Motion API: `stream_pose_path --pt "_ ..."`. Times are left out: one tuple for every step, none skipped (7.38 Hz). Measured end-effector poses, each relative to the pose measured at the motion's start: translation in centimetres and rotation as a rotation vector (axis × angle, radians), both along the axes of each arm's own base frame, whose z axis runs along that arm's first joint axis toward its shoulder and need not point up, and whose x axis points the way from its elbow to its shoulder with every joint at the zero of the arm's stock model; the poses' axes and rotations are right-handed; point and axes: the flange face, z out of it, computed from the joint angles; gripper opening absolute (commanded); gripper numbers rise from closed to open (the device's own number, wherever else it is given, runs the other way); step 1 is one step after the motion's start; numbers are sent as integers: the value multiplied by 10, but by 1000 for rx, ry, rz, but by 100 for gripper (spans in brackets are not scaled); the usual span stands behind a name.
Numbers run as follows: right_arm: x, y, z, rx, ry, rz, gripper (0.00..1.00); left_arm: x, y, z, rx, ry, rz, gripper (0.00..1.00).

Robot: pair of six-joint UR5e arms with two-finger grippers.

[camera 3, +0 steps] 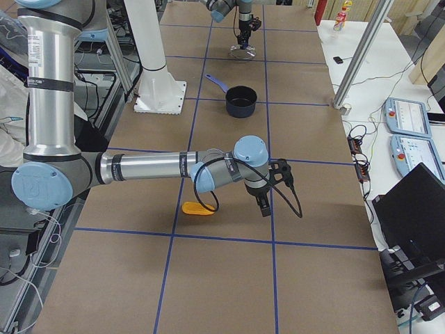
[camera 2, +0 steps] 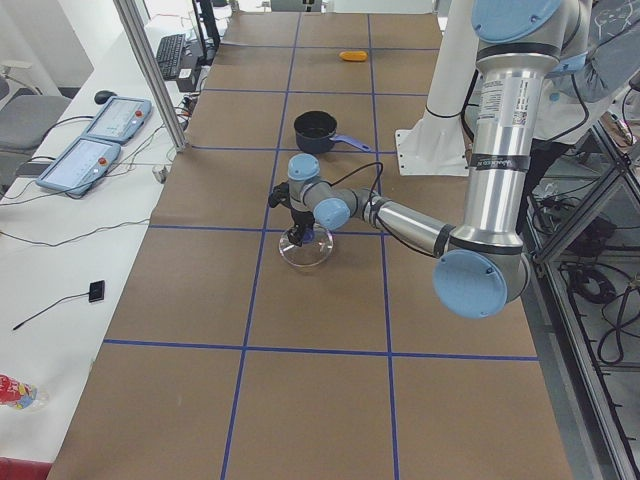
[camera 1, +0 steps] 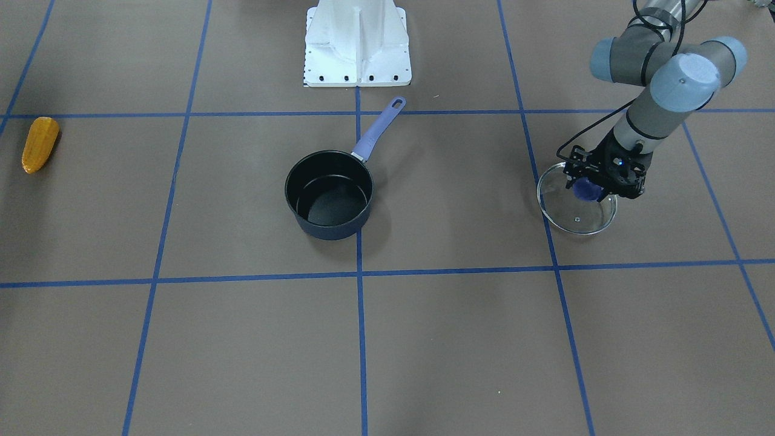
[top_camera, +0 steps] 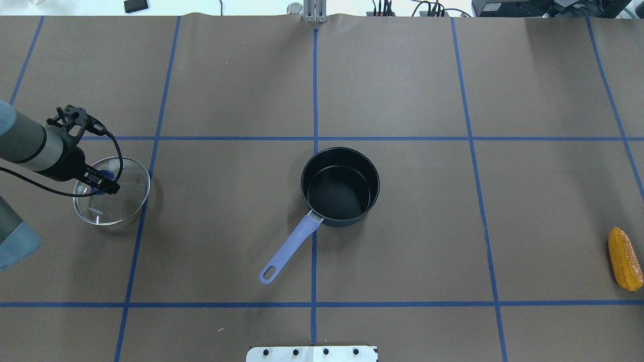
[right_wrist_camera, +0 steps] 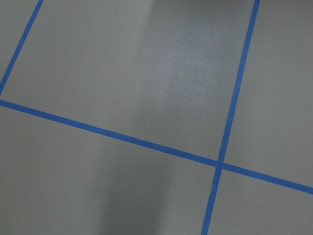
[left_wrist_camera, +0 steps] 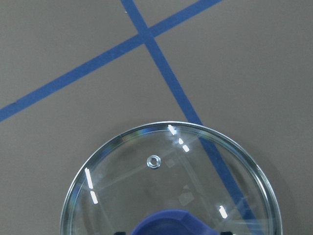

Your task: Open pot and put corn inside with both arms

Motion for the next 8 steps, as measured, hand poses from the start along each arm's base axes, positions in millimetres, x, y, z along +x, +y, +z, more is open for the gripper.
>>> stream_pose_path --pt "-1 0 0 0 0 -2 100 -2 -2 2 0 -1 -2 84" --pt "-2 0 0 0 -1 -3 100 -2 -3 4 -1 -3 -4 96" --pt "-2 0 0 0 -1 -4 100 -2 -4 5 0 -4 -4 97" --pt "-2 -1 -1 1 0 -4 100 -2 -5 3 1 0 -6 98" --pt "-3 -1 -2 0 -1 -2 100 -10 -10 -2 -1 7 -18 98" --pt "-4 -1 -5 -9 -7 8 100 -30 -23 -8 -16 17 -41 98" --pt "-8 0 -14 -26 -20 30 100 -65 -41 -10 -26 19 -54 98" --pt "-16 1 -26 -49 -37 53 100 -114 -60 -8 -21 5 -71 98"
